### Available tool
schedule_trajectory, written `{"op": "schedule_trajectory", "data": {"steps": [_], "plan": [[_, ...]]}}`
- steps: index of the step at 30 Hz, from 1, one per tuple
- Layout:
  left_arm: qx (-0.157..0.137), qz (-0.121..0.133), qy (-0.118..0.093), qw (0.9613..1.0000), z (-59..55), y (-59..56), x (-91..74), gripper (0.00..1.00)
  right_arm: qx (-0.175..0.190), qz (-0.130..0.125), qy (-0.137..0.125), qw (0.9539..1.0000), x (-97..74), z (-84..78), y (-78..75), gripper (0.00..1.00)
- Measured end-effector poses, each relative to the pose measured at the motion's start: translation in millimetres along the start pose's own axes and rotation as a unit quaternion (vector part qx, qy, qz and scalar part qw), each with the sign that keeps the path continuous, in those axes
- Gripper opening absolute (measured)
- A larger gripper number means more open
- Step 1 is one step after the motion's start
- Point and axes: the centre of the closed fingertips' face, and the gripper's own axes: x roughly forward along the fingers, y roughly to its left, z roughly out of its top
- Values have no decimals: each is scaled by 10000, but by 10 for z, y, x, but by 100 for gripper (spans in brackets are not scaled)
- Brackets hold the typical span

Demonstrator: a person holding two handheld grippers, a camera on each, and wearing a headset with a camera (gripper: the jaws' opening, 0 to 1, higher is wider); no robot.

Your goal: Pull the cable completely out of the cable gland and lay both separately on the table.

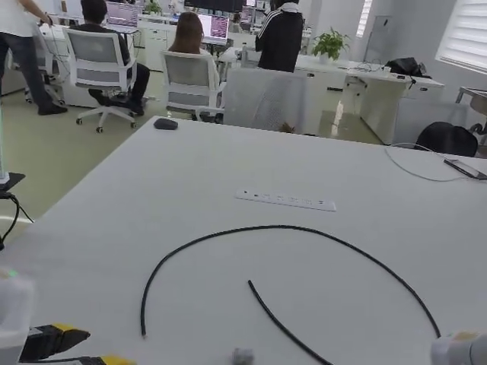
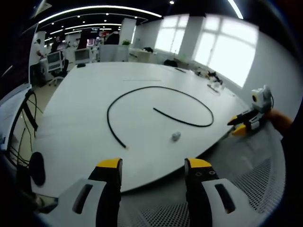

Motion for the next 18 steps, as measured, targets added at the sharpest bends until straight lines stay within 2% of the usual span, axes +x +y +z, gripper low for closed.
{"op": "schedule_trajectory", "data": {"steps": [4, 7, 9, 18], "plan": [[19, 34, -22, 10000, 12, 11, 11, 51, 20, -10, 69, 10000, 27, -24, -16, 44], [182, 129, 137, 9997, -48, 32, 23, 49, 48, -39, 122, 9999, 34, -46, -28, 44], [164, 100, 142, 9997, -51, 29, 24, 53, 18, -52, 124, 9999, 32, -46, -25, 44], [32, 69, 147, 9999, -80, 42, 24, 49, 64, -90, 136, 9998, 21, -64, -24, 43]]}}
